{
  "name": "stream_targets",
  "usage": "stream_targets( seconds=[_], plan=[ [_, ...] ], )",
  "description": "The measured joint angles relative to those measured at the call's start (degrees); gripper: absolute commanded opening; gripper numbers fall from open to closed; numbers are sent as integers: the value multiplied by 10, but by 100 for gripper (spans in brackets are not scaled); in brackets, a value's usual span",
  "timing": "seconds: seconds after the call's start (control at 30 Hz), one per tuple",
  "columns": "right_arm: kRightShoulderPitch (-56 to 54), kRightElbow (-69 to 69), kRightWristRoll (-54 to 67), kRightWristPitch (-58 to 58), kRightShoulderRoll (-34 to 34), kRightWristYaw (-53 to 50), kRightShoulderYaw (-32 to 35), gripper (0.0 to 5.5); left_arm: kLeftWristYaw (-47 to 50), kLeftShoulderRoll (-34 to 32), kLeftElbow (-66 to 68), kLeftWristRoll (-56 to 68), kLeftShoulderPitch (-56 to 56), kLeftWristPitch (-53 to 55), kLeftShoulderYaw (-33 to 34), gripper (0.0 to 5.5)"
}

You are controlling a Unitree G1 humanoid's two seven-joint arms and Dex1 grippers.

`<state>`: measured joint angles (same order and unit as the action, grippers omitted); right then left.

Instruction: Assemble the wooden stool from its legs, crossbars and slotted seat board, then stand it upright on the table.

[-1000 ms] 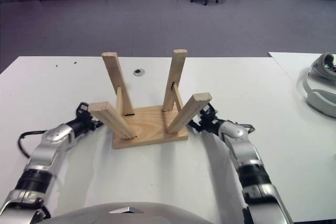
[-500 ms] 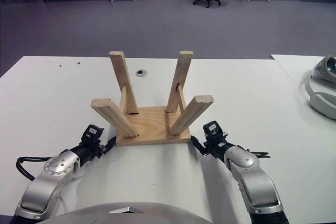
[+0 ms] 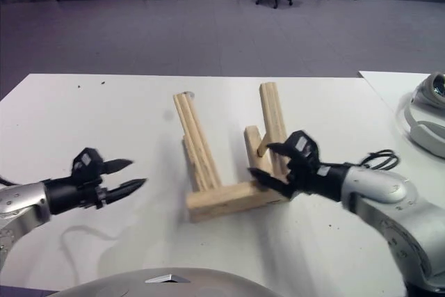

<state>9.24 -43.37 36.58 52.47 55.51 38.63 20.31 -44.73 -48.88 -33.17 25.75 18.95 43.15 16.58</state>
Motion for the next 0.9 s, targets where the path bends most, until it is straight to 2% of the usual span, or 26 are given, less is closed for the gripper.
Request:
stream_targets(
  seconds=[0.07,0.17,0.27,0.4,0.47,0.53,0.6,0.67,0.8,0.9],
  plan=[
    [29,49,-58,-59,36,30,10,384,-41,-45,56,-40,15,-63,13,337],
    [42,98,-25,-102,13,92,52,384,-89,-76,73,-61,-6,-120,-15,337],
    [-8,164,34,-107,0,112,122,384,-109,-72,25,-47,-32,-125,-64,337],
    [-76,339,8,-153,-9,82,144,384,-93,-37,-3,-34,-50,-120,-103,337],
    [-83,434,-56,-199,-12,58,114,384,-88,-28,-3,-33,-58,-120,-110,337],
    [-85,543,-135,-264,-34,37,51,384,-86,-18,-4,-26,-65,-120,-118,337],
    [-86,594,-172,-307,-72,34,-5,384,-85,-11,-5,-17,-70,-120,-127,337],
    [-67,564,-176,-312,-114,32,-33,384,-85,-8,-6,-16,-74,-120,-137,337],
    [46,323,-162,-251,-220,-64,-65,384,-84,-9,-8,-17,-48,-123,-138,337],
    [54,224,-165,-211,-261,-117,-95,384,-87,-17,-11,-22,12,-127,-121,337]
  ],
)
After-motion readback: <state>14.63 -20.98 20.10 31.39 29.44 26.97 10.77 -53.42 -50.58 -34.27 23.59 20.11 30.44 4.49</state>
